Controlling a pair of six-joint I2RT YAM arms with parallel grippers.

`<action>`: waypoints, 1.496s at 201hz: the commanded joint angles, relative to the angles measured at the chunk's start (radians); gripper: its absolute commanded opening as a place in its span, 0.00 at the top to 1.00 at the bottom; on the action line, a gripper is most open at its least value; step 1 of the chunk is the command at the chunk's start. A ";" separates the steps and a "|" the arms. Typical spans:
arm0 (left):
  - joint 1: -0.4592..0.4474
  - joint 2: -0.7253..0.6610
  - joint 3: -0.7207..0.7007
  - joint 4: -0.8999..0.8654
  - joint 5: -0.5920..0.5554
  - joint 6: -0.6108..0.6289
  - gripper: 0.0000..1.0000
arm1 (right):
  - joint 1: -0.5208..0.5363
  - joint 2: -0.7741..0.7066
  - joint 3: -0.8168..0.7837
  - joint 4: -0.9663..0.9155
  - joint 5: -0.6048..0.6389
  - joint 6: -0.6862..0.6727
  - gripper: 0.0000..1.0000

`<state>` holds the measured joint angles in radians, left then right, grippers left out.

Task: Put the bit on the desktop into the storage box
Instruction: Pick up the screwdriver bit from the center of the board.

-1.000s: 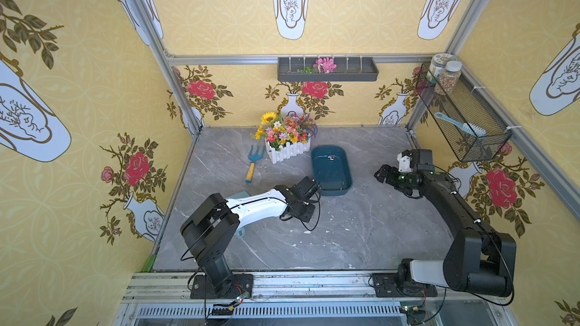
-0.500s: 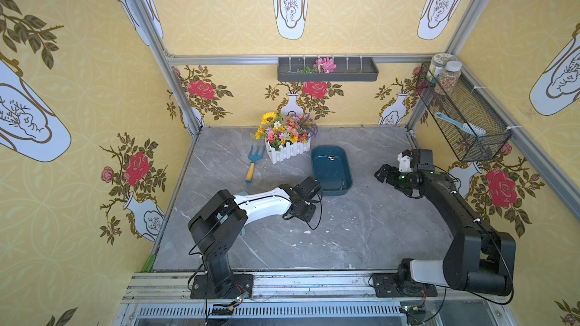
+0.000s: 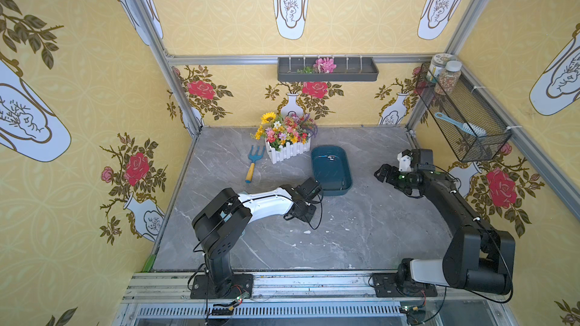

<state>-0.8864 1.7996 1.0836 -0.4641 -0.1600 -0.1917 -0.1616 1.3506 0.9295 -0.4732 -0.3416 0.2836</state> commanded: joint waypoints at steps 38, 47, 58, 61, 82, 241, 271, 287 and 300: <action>0.000 0.016 0.000 0.003 0.019 0.005 0.78 | -0.003 0.004 -0.001 0.020 -0.011 -0.007 0.03; 0.000 0.020 0.002 0.002 0.020 0.005 0.78 | -0.004 0.004 0.000 0.020 -0.010 -0.007 0.03; 0.000 0.027 0.005 -0.002 0.020 0.003 0.78 | -0.004 0.004 -0.001 0.020 -0.010 -0.007 0.03; 0.000 0.027 0.005 -0.004 0.020 0.002 0.78 | -0.005 0.004 0.000 0.019 -0.011 -0.006 0.03; -0.003 0.036 0.011 -0.018 0.017 -0.004 0.78 | -0.006 0.004 0.001 0.020 -0.012 -0.006 0.03; -0.046 0.055 0.045 -0.053 -0.007 -0.018 0.87 | -0.016 -0.001 0.000 0.023 -0.019 -0.005 0.03; -0.046 0.031 0.047 -0.044 0.004 -0.017 0.88 | -0.018 -0.001 0.000 0.024 -0.019 -0.005 0.03; -0.046 0.017 0.050 -0.041 0.007 -0.015 0.88 | -0.017 -0.003 -0.003 0.025 -0.019 -0.005 0.03; -0.046 0.004 0.053 -0.038 0.010 -0.013 0.88 | -0.018 -0.002 -0.002 0.023 -0.019 -0.006 0.03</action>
<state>-0.9325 1.8194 1.1339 -0.5091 -0.1749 -0.2100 -0.1787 1.3544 0.9291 -0.4717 -0.3595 0.2836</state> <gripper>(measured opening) 0.167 0.972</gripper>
